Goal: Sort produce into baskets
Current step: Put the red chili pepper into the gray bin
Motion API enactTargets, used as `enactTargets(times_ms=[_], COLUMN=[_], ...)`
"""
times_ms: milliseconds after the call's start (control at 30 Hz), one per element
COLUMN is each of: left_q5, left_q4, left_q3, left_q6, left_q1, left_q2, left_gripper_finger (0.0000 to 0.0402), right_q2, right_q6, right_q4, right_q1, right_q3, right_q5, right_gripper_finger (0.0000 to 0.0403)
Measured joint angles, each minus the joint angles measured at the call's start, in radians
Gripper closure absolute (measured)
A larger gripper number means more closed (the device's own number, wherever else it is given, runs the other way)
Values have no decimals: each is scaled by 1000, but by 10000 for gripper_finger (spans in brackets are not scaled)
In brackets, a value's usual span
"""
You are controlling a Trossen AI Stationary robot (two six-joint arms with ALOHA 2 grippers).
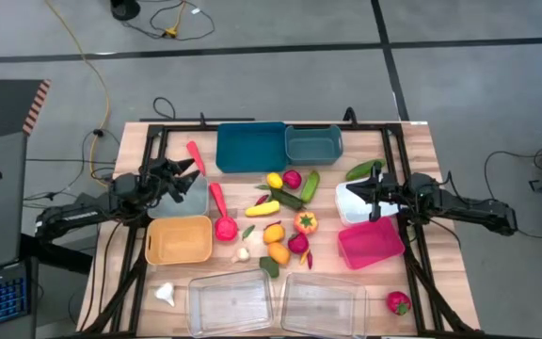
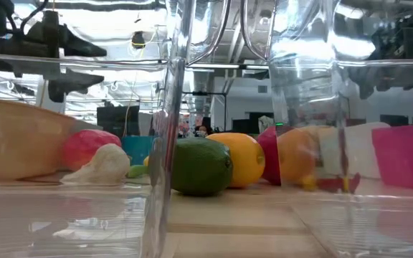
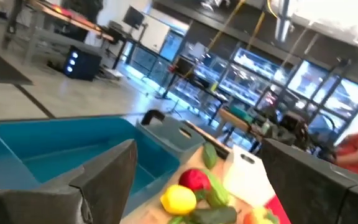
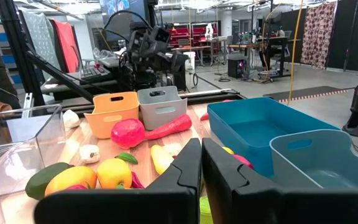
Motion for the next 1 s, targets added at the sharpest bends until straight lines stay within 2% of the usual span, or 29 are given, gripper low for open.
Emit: enactTargets(times_ms=[267,467,567,733,1000], left_q5=[-185,-314,-346,-340,-181], left_q4=[12,-5,-81,-318,-720], left_q3=[134,297,410,638,962], left_q6=[-2,-17,-18,-87,-177], left_q1=[0,0,14,80,247], left_q2=[108,299,423,636,929], left_gripper_finger=[74,74,74,74,75], right_q2=[0,0,0,0,0], right_q6=[0,0,0,0,0], right_q4=[0,0,0,0,0], right_q1=[0,0,0,0,0], right_q3=[0,0,0,0,0], right_q5=[0,0,0,0,0], right_gripper_finger=[359,359,359,359,359])
